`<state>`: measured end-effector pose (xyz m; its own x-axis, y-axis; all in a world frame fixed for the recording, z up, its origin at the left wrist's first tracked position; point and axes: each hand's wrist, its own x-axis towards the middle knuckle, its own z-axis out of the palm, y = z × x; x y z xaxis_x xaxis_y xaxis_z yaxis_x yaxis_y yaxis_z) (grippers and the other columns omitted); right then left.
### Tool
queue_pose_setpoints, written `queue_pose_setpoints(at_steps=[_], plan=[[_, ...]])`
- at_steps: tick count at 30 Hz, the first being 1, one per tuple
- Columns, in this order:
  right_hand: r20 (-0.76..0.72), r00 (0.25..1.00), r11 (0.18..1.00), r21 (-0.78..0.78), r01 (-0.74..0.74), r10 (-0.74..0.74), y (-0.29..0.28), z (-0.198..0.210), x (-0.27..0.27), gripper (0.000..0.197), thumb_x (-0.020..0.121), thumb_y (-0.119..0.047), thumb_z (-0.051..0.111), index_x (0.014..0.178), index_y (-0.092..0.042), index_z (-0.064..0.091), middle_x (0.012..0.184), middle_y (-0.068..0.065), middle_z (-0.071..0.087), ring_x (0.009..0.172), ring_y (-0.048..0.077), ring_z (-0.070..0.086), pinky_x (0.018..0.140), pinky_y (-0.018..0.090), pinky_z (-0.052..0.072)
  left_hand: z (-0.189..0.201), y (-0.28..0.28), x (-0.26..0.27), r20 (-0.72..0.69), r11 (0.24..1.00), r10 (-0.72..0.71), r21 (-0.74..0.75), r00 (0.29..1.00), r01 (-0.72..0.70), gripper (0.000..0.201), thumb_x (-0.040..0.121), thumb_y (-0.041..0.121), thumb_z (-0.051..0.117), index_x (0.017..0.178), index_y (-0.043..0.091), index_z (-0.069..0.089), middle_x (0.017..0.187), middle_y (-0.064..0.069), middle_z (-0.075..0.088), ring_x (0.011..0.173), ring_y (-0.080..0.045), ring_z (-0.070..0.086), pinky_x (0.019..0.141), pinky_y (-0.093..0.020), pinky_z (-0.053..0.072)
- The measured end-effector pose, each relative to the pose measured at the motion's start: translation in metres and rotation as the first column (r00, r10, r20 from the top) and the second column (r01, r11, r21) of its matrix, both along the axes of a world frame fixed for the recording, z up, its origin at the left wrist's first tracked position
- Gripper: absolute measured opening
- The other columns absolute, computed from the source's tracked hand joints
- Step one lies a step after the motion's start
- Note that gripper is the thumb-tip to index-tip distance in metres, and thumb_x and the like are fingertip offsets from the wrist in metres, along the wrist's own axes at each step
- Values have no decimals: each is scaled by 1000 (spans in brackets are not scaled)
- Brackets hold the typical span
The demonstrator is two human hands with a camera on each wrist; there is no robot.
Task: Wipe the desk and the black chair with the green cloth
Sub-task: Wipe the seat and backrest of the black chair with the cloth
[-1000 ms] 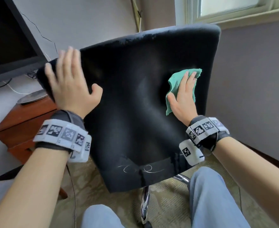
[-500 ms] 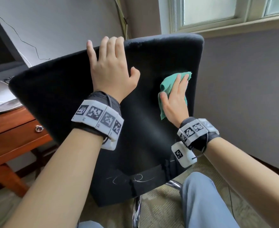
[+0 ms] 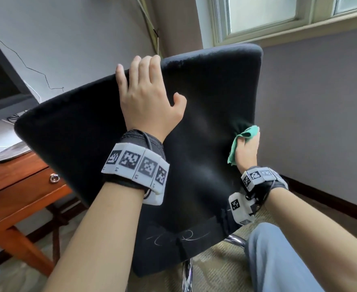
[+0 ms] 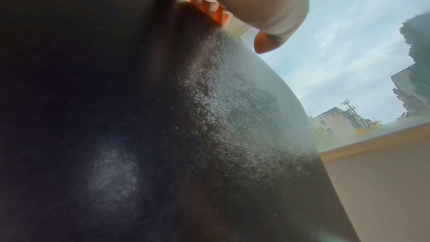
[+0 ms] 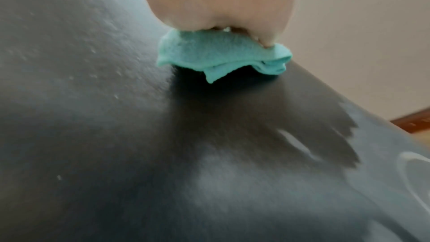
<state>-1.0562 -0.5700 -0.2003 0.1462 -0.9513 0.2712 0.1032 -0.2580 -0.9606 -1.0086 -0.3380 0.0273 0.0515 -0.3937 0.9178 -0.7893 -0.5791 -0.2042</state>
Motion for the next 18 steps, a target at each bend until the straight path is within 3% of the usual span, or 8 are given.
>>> queue_pose_setpoints(at_steps=[2, 5, 9, 13, 16, 18], plan=[[9, 1000, 996, 93, -11, 10, 15, -16, -3, 35, 82, -22, 42, 116, -16, 37, 93, -3, 42, 89, 21, 47, 87, 43, 43, 0, -1, -1, -2, 1000, 9, -4, 1000, -9, 65, 72, 41, 46, 126, 4, 53, 126, -12, 57, 124, -30, 49, 109, -53, 26], [47, 998, 958, 283, -46, 34, 36, -12, -15, 49, 92, -16, 42, 137, -4, 29, 127, 11, 45, 121, 25, 42, 106, 34, 27, 1, 1, 0, 7, 1000, 2, -9, 1000, -2, 62, 74, 41, 46, 124, 4, 54, 124, -11, 58, 119, -30, 52, 107, -52, 28], [27, 1000, 942, 334, -15, 6, 33, 23, -13, 54, 99, -17, 32, 150, -10, 14, 154, 10, 19, 142, 28, 19, 114, 36, 13, 0, 3, 2, 10, 999, -3, -44, 1000, 3, 61, 73, 40, 47, 123, 5, 56, 123, -10, 59, 116, -29, 53, 107, -51, 29], [98, 994, 989, 140, -52, 38, 47, 87, -18, 56, 101, -17, 26, 152, -18, 4, 159, 4, 0, 145, 25, 2, 117, 38, 3, 0, 3, 2, -1, 996, -25, -84, 1000, 24, 59, 72, 38, 48, 120, 5, 57, 121, -10, 61, 114, -29, 54, 106, -51, 30], [148, 985, 987, -143, -69, 91, 81, 122, -13, 57, 100, -7, 29, 151, -12, 4, 159, 9, -7, 146, 24, -7, 114, 26, -4, -1, 5, 4, 3, 996, -32, -85, 999, 32, 59, 73, 38, 49, 121, 4, 57, 120, -11, 60, 114, -31, 54, 106, -52, 30], [115, 983, 933, -349, -93, 142, 113, 118, -4, 59, 98, -6, 31, 150, -9, 5, 158, 8, -8, 145, 25, -10, 113, 22, -5, -1, 7, 4, -8, 996, -32, -80, 999, 31, 60, 73, 38, 48, 122, 4, 56, 122, -11, 60, 115, -31, 53, 107, -52, 29]])
